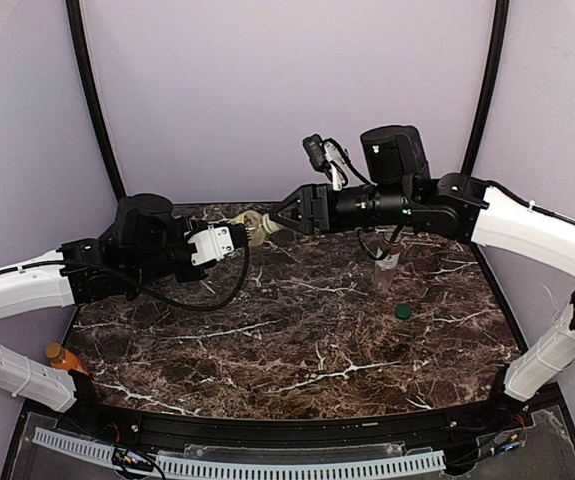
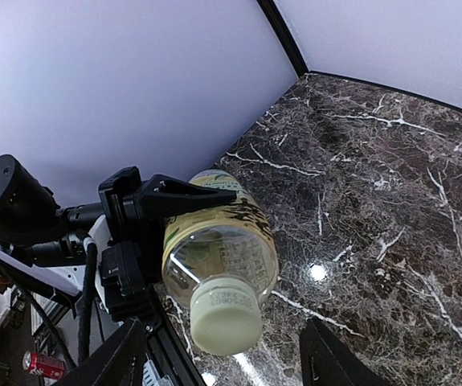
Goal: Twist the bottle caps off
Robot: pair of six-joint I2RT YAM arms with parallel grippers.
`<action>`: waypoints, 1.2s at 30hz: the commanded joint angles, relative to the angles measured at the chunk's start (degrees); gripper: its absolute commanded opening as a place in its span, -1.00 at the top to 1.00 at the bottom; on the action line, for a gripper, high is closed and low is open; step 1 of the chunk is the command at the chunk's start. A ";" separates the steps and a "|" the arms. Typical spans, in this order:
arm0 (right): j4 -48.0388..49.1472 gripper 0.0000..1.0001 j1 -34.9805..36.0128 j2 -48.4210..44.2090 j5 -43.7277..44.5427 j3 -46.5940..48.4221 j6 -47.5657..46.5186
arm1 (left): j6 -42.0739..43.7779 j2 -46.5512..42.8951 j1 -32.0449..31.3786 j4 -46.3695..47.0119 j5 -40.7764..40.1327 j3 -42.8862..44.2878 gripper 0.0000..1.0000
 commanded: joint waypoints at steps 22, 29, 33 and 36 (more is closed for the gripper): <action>-1.62 0.64 0.08 4.33 -3.84 4.37 0.75 | 0.39 -0.84 0.16 1.16 0.18 -0.42 0.99; -3.55 1.00 0.49 2.97 -9.20 4.86 -15.15 | -1.40 -1.29 0.20 -3.21 4.20 0.16 0.99; -6.99 1.00 4.78 -2.07 -7.40 1.29 -38.27 | -3.97 -1.14 0.20 -13.41 13.22 2.01 0.99; -7.40 1.00 7.89 -6.12 -5.82 -2.83 -52.18 | -4.27 -0.97 0.19 -21.14 21.16 2.86 0.99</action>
